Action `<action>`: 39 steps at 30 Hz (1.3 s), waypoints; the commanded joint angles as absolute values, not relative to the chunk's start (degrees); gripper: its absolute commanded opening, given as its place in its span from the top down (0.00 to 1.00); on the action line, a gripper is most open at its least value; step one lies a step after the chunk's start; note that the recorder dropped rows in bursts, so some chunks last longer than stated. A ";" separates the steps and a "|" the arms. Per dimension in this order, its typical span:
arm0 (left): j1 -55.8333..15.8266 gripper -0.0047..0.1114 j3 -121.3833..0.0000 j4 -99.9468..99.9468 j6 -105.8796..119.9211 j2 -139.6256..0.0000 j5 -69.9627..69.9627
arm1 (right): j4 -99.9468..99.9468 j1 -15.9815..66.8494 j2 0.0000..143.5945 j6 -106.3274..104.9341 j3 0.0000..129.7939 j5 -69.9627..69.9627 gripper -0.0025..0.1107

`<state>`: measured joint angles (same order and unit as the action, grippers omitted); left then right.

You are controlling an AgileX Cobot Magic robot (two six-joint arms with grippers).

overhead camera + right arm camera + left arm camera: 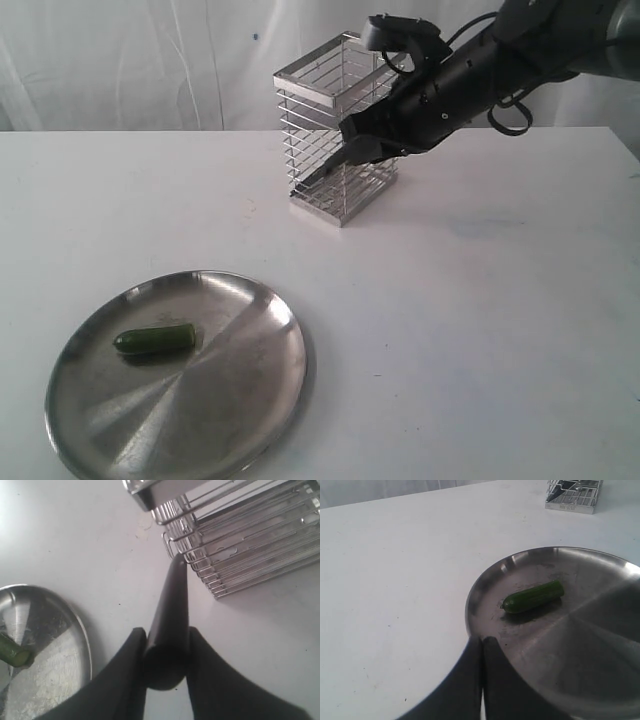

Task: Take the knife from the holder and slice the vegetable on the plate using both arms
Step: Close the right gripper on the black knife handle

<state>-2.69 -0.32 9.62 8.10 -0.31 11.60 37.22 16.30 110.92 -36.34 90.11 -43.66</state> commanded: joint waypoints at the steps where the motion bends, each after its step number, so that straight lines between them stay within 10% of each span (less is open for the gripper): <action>1: -2.73 0.96 0.00 9.78 7.72 0.00 11.66 | 37.50 16.58 111.82 -38.86 90.77 -43.97 0.72; 7: -2.73 0.96 0.00 9.78 7.72 0.00 11.66 | 37.50 16.58 111.96 -38.86 90.77 -44.34 0.58; 39: -2.73 0.96 0.00 9.78 7.72 0.00 11.66 | 49.85 12.55 111.81 -19.46 92.67 -47.51 0.50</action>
<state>-2.69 -0.32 9.62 8.10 -0.31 11.60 47.98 13.00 111.45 -19.05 92.19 -48.40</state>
